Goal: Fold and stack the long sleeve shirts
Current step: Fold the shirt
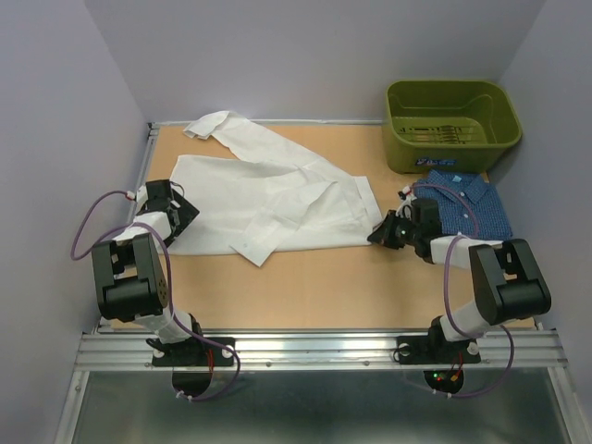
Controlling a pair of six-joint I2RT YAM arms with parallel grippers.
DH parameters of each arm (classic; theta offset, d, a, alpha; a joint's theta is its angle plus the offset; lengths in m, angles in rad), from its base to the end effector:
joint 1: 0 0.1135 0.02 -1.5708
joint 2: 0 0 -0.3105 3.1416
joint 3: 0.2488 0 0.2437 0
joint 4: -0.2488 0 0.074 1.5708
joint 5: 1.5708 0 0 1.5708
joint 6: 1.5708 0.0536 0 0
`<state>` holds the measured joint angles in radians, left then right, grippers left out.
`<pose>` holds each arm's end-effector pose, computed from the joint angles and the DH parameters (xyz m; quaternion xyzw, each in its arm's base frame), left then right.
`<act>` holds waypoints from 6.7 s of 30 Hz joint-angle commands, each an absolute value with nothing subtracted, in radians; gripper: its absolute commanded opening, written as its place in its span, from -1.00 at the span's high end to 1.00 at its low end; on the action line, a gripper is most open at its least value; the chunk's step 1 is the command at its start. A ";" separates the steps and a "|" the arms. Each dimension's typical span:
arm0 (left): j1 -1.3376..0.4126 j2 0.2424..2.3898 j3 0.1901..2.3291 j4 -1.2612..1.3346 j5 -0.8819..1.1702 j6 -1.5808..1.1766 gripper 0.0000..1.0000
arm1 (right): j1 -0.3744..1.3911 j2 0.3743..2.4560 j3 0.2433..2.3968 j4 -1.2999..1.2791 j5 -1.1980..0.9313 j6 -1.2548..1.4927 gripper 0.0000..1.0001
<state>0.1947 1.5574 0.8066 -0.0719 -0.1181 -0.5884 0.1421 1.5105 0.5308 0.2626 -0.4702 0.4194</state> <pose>0.3088 0.0673 0.2135 -0.3745 0.8507 -0.0175 0.3685 0.2683 0.0629 0.1807 0.0268 0.8901 0.3153 0.3281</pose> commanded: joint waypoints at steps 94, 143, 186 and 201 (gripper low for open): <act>-0.545 1.266 0.419 0.031 -0.153 -1.235 0.33 | 0.143 1.253 0.620 0.175 -0.534 0.422 -0.95; -0.469 1.380 1.489 0.004 -0.342 -0.287 1.00 | 0.304 1.638 0.805 0.433 -0.648 0.543 -0.84; -0.468 1.634 1.778 0.187 -0.186 -0.193 1.00 | 0.561 1.965 0.782 0.949 -0.640 0.784 -0.84; -0.469 1.680 1.761 0.173 -0.175 -0.161 1.00 | 0.512 1.770 0.658 0.957 -0.492 0.724 -0.85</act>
<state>-0.4747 1.6642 1.7290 0.1307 -0.1722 -0.1867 0.5282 1.8679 0.6998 0.8974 -0.5591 0.7589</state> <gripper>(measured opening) 0.018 0.922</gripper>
